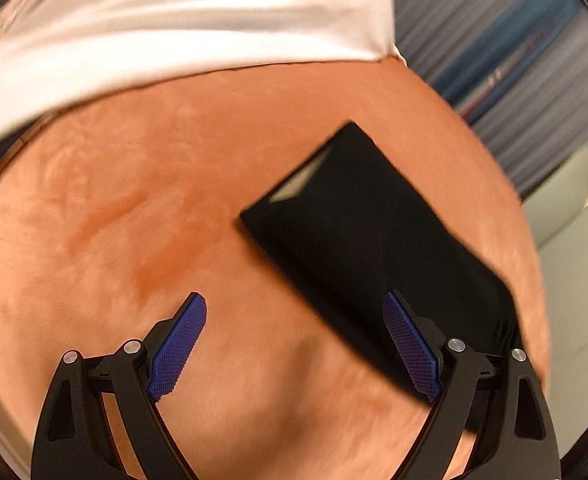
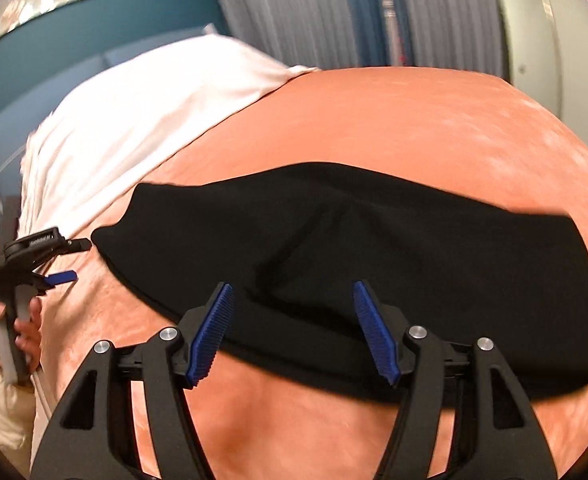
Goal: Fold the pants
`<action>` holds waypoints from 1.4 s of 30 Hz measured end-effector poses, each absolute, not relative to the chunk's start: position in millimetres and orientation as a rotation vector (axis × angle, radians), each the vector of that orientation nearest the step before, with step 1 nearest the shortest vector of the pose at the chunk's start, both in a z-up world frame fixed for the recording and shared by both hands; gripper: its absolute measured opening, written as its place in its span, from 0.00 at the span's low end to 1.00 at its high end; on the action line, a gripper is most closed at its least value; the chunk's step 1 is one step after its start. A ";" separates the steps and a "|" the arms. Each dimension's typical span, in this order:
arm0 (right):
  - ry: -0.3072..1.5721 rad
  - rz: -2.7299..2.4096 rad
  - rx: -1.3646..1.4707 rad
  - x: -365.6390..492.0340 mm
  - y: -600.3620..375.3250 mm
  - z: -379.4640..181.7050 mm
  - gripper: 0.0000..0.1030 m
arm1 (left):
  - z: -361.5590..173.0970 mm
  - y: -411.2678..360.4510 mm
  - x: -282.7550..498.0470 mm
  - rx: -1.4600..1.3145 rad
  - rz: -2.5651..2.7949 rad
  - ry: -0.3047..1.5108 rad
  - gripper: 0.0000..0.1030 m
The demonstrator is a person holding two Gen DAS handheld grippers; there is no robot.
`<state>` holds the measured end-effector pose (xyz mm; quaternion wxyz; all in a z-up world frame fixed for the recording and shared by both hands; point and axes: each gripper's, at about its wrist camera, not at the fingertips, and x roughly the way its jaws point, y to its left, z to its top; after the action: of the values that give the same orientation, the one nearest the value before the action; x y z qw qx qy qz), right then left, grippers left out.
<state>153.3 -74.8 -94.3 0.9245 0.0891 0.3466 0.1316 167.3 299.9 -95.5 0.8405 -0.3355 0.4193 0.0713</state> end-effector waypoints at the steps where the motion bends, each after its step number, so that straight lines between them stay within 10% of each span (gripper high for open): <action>1: 0.713 0.259 0.220 148.5 -86.9 -100.4 0.60 | -99.4 303.9 172.2 -0.753 0.145 0.887 0.85; 11: 0.707 0.199 0.492 145.4 -152.3 -130.4 0.65 | -110.6 299.4 218.9 -0.805 0.202 0.910 0.81; 13: 0.695 0.220 0.521 145.3 -155.0 -132.6 0.66 | -108.4 292.6 225.9 -0.742 0.226 0.923 0.43; 16: 0.680 0.251 0.562 144.7 -165.1 -134.1 0.71 | -100.0 282.8 237.2 -0.696 0.239 0.925 0.16; 30: 0.527 0.242 0.764 111.4 -204.6 -130.5 0.81 | 67.5 3.3 234.2 -0.135 -0.197 0.717 0.13; 42: 0.518 0.022 0.634 38.7 -309.9 -118.9 0.81 | -40.4 -237.2 203.4 0.135 -0.393 0.938 0.14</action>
<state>38.7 -309.9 -118.9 0.9173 0.3084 0.2517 0.0109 203.4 -237.2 -40.4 0.8714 0.0648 0.4485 -0.1878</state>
